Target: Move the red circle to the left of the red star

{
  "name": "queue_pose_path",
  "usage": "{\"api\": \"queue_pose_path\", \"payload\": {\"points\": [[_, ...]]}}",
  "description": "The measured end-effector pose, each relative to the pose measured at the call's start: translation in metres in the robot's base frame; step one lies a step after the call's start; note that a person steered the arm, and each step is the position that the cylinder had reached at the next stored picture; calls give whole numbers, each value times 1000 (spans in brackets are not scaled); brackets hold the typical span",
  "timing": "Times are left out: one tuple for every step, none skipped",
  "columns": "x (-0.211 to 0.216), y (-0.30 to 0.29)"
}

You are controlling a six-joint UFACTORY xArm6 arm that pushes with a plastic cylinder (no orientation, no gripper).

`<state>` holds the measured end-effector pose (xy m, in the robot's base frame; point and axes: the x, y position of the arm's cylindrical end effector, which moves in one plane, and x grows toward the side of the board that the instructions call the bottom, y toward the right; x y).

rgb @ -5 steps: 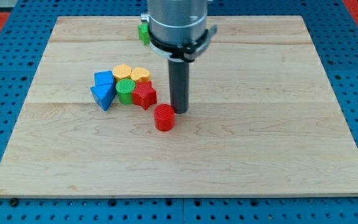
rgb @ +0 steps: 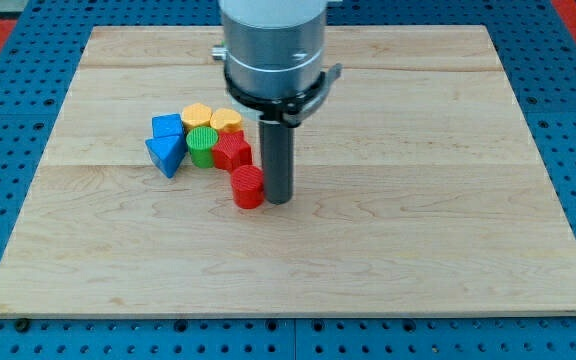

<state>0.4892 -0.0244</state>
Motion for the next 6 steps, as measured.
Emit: {"api": "queue_pose_path", "payload": {"points": [[-2,-28],[-4,-46],[25,-44],[28,-66],[15,-82],[0,-88]]}}
